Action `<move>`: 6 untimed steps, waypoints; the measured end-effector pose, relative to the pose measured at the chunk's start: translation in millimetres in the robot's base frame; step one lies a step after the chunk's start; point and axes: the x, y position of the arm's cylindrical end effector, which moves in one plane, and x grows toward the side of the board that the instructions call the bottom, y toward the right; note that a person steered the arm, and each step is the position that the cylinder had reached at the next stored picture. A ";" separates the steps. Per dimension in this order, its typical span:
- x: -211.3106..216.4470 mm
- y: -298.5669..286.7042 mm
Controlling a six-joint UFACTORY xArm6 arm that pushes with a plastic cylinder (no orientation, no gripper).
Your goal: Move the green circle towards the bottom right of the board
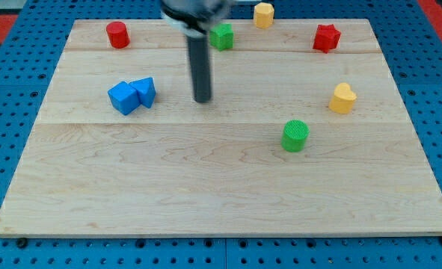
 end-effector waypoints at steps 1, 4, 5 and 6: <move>30.3 63.3; 55.9 134.8; 42.7 144.8; 69.5 191.1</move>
